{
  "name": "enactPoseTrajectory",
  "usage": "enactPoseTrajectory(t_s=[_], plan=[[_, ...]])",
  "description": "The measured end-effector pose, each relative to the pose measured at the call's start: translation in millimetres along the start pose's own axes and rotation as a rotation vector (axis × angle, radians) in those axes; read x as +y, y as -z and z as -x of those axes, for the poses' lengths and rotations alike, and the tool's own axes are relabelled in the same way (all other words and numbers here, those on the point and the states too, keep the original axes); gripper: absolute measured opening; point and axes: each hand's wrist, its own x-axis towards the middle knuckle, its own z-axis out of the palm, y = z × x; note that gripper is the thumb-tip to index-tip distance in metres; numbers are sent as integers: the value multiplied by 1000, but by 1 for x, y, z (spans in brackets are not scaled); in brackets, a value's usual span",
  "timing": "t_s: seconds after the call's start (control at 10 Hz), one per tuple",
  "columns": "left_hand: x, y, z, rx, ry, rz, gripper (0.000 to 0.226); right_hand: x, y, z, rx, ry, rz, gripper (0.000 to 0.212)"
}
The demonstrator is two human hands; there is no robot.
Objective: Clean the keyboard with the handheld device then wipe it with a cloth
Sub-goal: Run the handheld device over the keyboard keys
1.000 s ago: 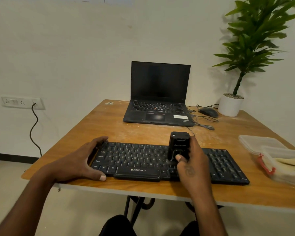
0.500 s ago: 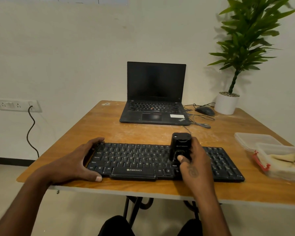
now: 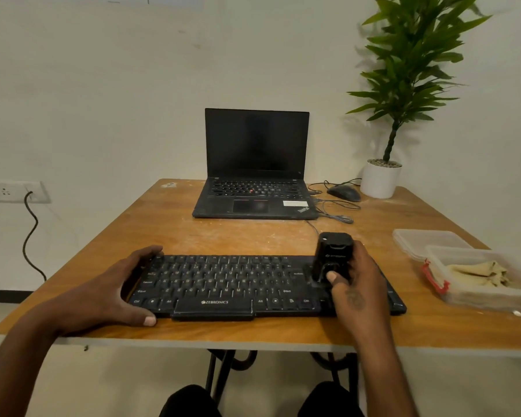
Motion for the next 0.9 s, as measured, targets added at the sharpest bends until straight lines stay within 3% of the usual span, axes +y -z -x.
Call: enactPoseTrajectory(t_s=[0.2, 0.4, 0.6, 0.7, 0.8, 0.9], plan=[[-10, 1, -4, 28, -21, 21, 127, 13, 32, -8, 107, -7, 16, 56], [-22, 0, -10, 62, -21, 51, 128, 10, 41, -8, 23, 2, -48, 65], [-38, 1, -19, 90, 4, 19, 134, 28, 62, -16, 291, 12, 157, 54], [-66, 2, -30, 106, 44, -97, 137, 22, 61, -15, 229, 2, 77, 54], [-102, 8, -42, 75, 81, -211, 142, 16, 52, -10, 26, 0, 8, 63], [-119, 10, -47, 81, 118, -265, 144, 11, 55, -12, -12, -44, -83, 68]])
